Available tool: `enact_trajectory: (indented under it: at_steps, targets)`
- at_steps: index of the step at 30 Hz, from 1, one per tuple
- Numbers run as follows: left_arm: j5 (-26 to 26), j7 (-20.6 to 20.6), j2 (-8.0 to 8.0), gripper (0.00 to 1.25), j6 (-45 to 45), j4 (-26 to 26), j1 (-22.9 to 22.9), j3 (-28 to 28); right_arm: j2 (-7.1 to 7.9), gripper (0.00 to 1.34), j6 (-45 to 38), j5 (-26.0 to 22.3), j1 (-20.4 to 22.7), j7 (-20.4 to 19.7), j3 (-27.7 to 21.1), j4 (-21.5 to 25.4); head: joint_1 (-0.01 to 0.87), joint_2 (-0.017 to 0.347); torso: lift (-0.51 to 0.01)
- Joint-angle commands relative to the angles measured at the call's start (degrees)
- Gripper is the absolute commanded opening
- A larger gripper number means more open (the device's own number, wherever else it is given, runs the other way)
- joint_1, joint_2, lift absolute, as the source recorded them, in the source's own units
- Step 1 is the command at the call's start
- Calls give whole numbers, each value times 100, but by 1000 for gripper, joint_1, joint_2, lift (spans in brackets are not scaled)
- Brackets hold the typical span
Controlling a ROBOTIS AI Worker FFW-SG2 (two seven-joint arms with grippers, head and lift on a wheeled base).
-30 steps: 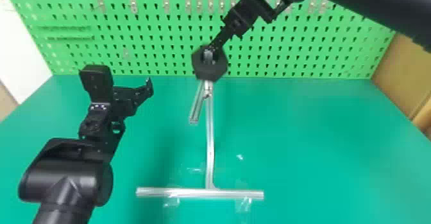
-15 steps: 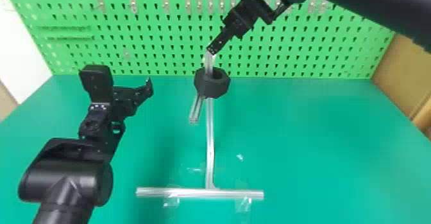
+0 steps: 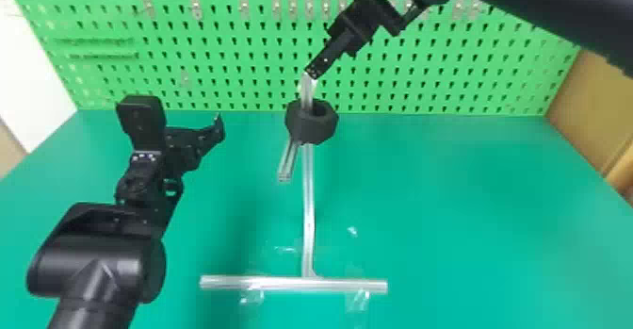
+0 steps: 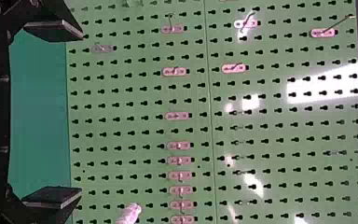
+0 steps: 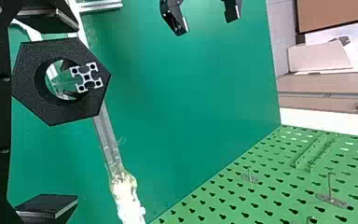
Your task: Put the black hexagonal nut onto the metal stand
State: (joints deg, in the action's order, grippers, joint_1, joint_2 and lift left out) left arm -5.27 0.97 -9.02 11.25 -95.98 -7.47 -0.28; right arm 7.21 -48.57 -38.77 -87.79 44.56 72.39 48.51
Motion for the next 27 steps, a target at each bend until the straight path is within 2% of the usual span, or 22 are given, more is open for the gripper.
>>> enact_trajectory:
  at_steps: [1,5,9,13,17,24,27]
  targets:
    - [0,0,-3,1134,0,0,0,2,9,1313,-135,63,8,18,-181,9,693,81,-1]
    - [-9,0,5,1134,0,0,18,10,44,1313,-328,590,69,325,-796,114,693,81,-1]
    - [-18,0,-3,1134,0,-26,44,46,123,1313,-557,1434,254,642,-1833,545,693,81,-1]
    - [-18,0,-3,1134,-9,-35,53,63,149,1313,-715,2005,570,905,-3038,1002,693,81,-1]
    - [-35,0,-3,1132,0,-79,79,107,193,1315,-794,2251,852,923,-3881,1354,693,81,-1]
    - [-44,0,5,1132,-9,-132,132,177,176,1312,-812,2410,1599,914,-5595,1855,693,81,-1]
    - [-53,0,-3,1132,0,-149,141,204,167,1293,-750,2436,1880,870,-6087,2022,693,81,-1]
